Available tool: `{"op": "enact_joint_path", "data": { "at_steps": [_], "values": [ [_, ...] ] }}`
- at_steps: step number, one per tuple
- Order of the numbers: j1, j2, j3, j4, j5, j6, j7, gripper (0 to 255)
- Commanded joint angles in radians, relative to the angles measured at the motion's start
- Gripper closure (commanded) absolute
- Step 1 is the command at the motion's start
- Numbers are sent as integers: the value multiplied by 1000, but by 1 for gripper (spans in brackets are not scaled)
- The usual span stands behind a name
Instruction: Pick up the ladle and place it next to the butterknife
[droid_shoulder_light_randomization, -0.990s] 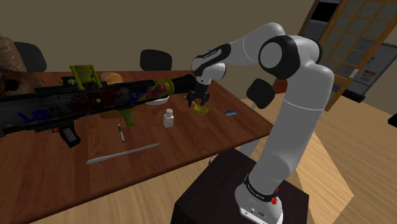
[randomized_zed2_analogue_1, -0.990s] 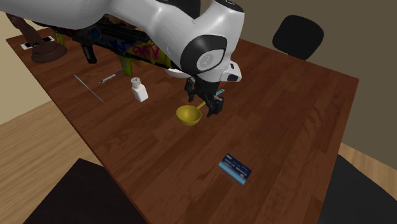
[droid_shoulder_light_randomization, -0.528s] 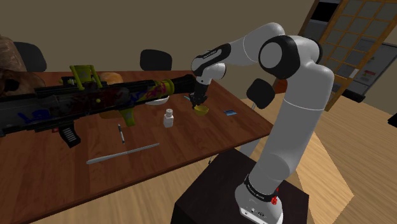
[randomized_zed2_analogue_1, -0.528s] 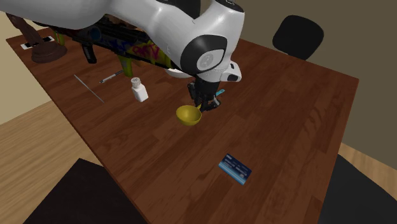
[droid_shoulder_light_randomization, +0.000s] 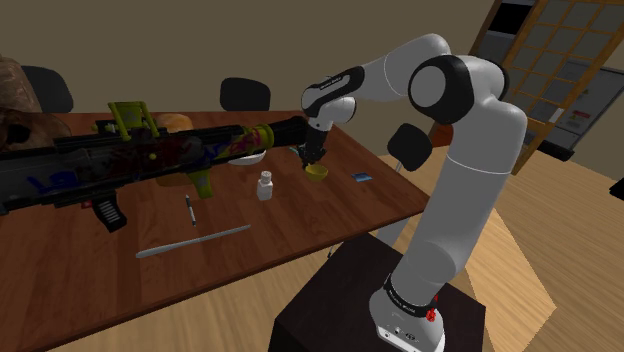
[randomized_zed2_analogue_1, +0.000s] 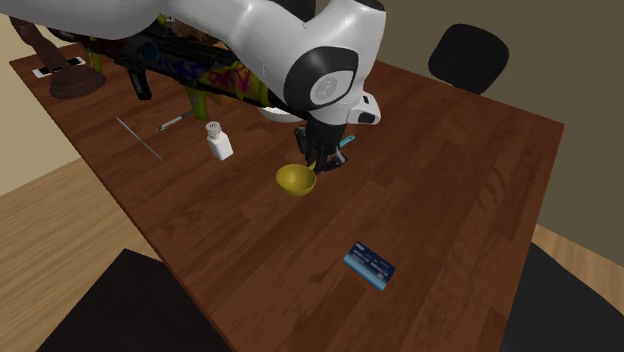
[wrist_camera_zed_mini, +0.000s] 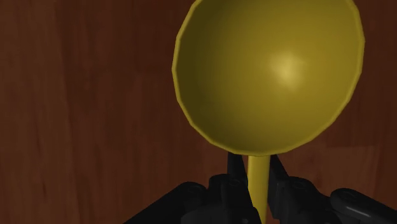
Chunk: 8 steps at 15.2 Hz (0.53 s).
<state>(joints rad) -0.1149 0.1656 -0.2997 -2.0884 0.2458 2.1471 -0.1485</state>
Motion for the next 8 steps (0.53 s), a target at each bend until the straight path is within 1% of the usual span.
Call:
{"op": "enact_joint_path", "data": {
  "at_steps": [1, 8],
  "values": [
    [2, -19, -1, 7, -9, -21, 8, 255],
    [4, -65, -5, 49, -35, -104, 35, 255]
  ]
}}
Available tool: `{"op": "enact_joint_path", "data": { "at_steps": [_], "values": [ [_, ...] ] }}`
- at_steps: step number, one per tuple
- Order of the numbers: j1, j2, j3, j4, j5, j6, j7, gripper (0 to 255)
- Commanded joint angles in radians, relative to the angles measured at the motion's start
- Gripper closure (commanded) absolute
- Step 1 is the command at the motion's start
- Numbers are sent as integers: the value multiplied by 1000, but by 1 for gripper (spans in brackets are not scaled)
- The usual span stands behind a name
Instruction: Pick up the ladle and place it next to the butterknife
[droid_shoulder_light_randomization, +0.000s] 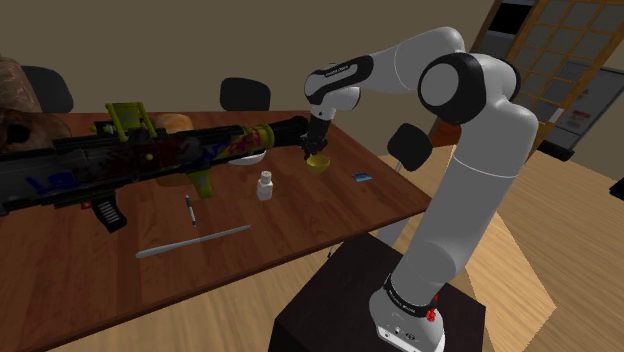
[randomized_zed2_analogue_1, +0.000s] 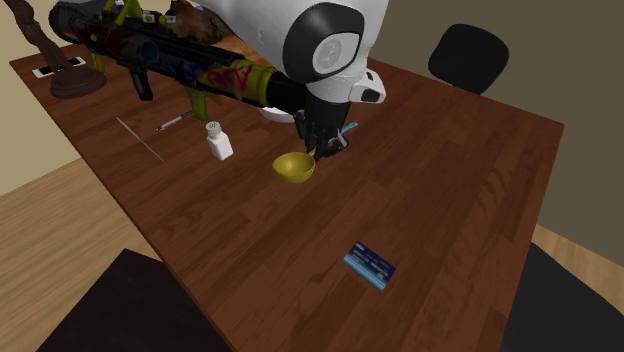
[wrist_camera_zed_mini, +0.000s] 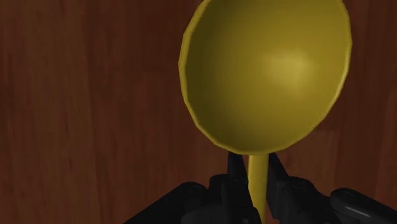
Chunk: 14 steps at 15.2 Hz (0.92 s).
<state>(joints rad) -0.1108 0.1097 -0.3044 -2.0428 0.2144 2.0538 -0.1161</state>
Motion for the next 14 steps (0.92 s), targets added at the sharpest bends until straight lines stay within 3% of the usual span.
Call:
{"op": "enact_joint_path", "data": {
  "at_steps": [1, 13, 14],
  "values": [
    [0, -15, -1, 11, -7, -23, 6, 255],
    [2, -67, -4, 108, -36, -167, 42, 255],
    [12, -100, 4, 69, -44, -155, 62, 255]
  ]
}}
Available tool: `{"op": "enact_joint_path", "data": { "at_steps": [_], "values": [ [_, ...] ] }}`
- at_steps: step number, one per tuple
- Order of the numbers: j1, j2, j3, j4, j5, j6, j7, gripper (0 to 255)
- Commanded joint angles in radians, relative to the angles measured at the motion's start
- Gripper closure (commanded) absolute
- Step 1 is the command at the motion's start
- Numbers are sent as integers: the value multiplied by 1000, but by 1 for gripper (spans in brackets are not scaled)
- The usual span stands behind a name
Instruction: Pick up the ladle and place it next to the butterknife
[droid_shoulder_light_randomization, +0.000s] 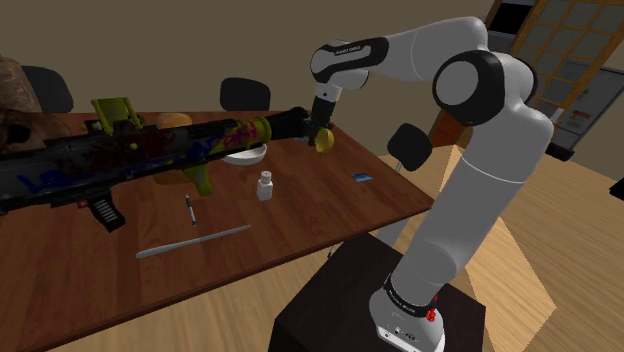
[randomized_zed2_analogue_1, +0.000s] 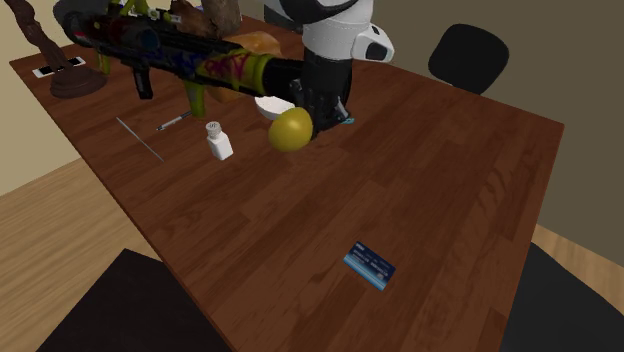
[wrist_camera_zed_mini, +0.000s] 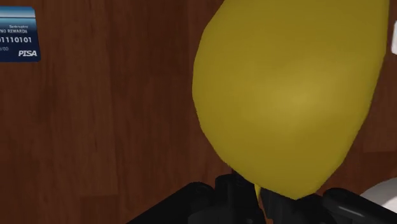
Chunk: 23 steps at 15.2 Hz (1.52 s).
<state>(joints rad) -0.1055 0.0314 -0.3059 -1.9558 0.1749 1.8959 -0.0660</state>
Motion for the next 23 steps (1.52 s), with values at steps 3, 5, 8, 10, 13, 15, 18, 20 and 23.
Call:
{"op": "enact_joint_path", "data": {
  "at_steps": [3, 5, 8, 10, 13, 15, 18, 20, 23],
  "values": [
    [35, -117, 34, -129, -26, 31, 75, 255],
    [51, -178, 57, -196, -36, 46, 118, 255],
    [72, -264, 96, -289, -44, 64, 183, 255],
    [86, -319, 124, -345, -45, 72, 227, 255],
    [108, -397, 170, -421, -38, 81, 292, 255],
    [124, -445, 202, -467, -29, 85, 336, 255],
    [150, -513, 253, -527, -8, 88, 403, 255],
    [171, -554, 289, -561, 10, 89, 448, 255],
    [181, -563, 305, -596, 21, 118, 463, 255]
  ]
}}
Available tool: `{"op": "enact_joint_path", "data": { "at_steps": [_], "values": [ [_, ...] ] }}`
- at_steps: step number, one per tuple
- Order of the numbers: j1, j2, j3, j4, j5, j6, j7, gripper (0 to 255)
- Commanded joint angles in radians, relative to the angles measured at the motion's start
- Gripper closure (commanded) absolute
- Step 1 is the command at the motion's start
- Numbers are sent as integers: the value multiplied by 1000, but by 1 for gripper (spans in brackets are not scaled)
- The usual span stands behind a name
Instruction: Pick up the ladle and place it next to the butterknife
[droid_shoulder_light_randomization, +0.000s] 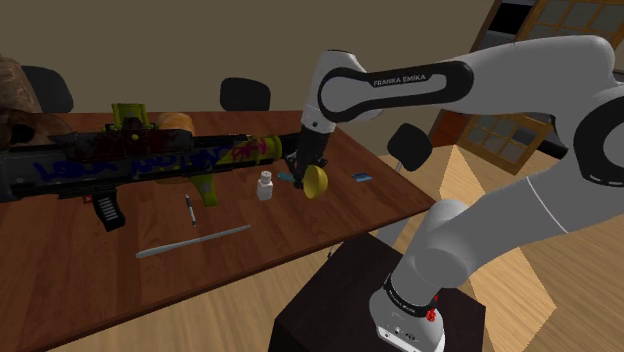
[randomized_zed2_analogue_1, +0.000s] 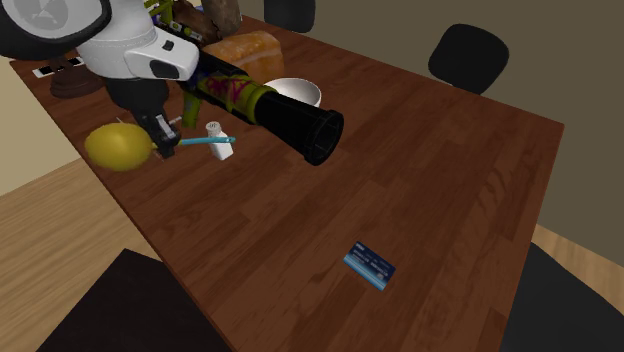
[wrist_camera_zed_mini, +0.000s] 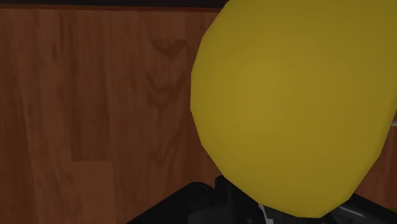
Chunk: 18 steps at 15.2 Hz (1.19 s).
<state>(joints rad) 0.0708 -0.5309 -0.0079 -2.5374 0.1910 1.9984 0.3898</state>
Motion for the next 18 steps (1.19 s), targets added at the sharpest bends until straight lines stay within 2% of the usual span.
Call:
{"op": "enact_joint_path", "data": {
  "at_steps": [1, 18],
  "values": [
    [5, 4, 7, -25, 7, 30, 4, 255],
    [21, 131, 8, -167, 46, 296, -50, 255]
  ]
}}
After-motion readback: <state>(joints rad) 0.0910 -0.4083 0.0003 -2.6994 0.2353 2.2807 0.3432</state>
